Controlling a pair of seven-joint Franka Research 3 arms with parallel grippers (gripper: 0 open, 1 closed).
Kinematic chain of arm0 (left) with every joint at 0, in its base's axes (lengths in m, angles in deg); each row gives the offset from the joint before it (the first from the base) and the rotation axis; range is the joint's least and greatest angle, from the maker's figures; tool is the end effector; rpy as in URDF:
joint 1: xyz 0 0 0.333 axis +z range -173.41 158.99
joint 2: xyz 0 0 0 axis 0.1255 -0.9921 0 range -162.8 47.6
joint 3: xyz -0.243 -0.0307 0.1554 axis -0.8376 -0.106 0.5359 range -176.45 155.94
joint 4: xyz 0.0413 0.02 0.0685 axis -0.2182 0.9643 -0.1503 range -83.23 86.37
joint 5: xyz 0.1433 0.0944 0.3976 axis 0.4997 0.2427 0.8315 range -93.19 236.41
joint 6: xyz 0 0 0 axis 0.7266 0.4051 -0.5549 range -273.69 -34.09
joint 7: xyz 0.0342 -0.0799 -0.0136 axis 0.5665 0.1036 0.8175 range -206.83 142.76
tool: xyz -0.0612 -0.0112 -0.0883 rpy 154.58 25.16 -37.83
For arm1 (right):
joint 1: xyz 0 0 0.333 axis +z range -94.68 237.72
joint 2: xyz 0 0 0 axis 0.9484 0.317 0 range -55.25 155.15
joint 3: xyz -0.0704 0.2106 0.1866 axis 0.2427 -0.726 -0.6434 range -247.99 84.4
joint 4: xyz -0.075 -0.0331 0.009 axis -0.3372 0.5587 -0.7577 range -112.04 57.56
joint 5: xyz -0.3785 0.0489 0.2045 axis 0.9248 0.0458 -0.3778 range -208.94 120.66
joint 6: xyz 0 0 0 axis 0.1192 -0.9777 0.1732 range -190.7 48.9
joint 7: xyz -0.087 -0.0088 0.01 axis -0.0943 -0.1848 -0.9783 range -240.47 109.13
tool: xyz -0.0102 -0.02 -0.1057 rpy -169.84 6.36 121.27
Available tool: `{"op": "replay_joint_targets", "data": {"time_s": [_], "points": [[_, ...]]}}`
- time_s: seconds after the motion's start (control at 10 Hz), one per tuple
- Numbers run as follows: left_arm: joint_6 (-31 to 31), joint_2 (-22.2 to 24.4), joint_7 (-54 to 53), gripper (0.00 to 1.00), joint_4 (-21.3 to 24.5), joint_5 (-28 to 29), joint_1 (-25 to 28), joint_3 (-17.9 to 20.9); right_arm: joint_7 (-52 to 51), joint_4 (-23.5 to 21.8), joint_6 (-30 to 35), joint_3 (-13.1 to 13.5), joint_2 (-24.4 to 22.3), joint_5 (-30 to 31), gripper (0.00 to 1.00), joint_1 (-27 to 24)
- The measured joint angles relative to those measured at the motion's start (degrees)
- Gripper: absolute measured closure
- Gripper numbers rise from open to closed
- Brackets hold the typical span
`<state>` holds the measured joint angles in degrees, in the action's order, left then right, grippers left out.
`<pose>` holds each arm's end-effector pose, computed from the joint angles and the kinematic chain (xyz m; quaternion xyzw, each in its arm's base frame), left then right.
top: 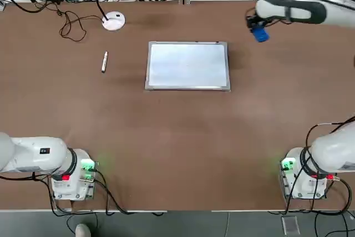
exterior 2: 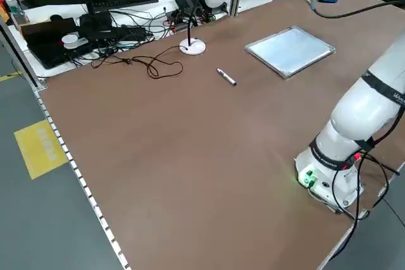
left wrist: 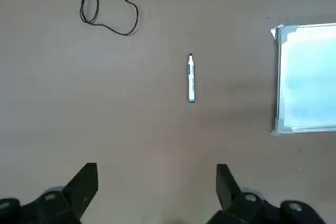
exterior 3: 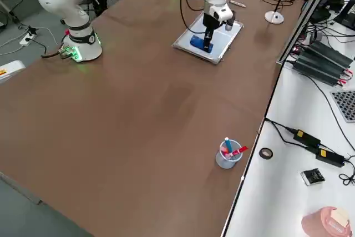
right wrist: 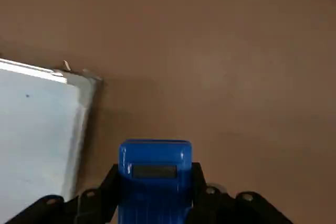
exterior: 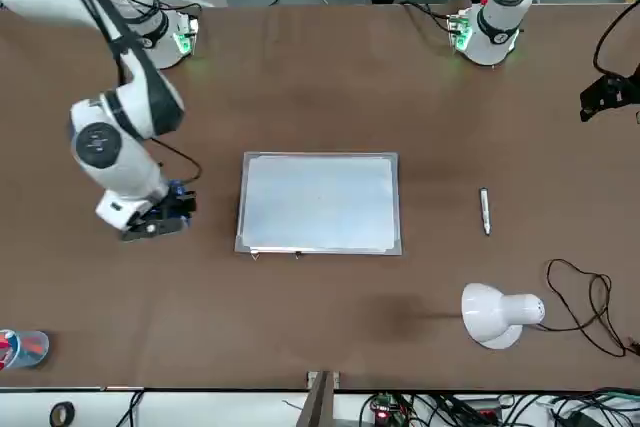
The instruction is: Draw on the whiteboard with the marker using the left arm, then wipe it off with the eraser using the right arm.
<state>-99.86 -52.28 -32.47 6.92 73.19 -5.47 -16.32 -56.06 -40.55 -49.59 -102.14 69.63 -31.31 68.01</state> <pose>0.5678 -0.0422 0.5914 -0.9989 0.0415 0.0045 0.0189 0.6370 0.1729 0.3095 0.9928 0.1147 0.0141 0.0324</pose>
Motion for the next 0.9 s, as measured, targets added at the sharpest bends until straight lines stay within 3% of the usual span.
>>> {"op": "replay_joint_targets", "data": {"time_s": [0.2, 0.5, 0.9], "points": [[0.0, -0.1, 0.0, 0.0, 0.0, 0.0, 0.0, 0.0, -2.4, -5.4, -4.1, 0.0, -3.6, 0.1, 0.43, -3.7], [0.0, -0.2, 0.0, 0.0, 0.0, 0.0, 0.0, 0.0, -2.5, -17.6, -16.2, 0.0, -8.9, 0.1, 0.43, -8.9], [-0.3, -0.4, 0.0, 0.0, 0.0, 0.0, 0.0, 0.0, -2.5, -27.3, -30.0, 0.0, -9.6, 0.2, 0.43, -15.3]]}}
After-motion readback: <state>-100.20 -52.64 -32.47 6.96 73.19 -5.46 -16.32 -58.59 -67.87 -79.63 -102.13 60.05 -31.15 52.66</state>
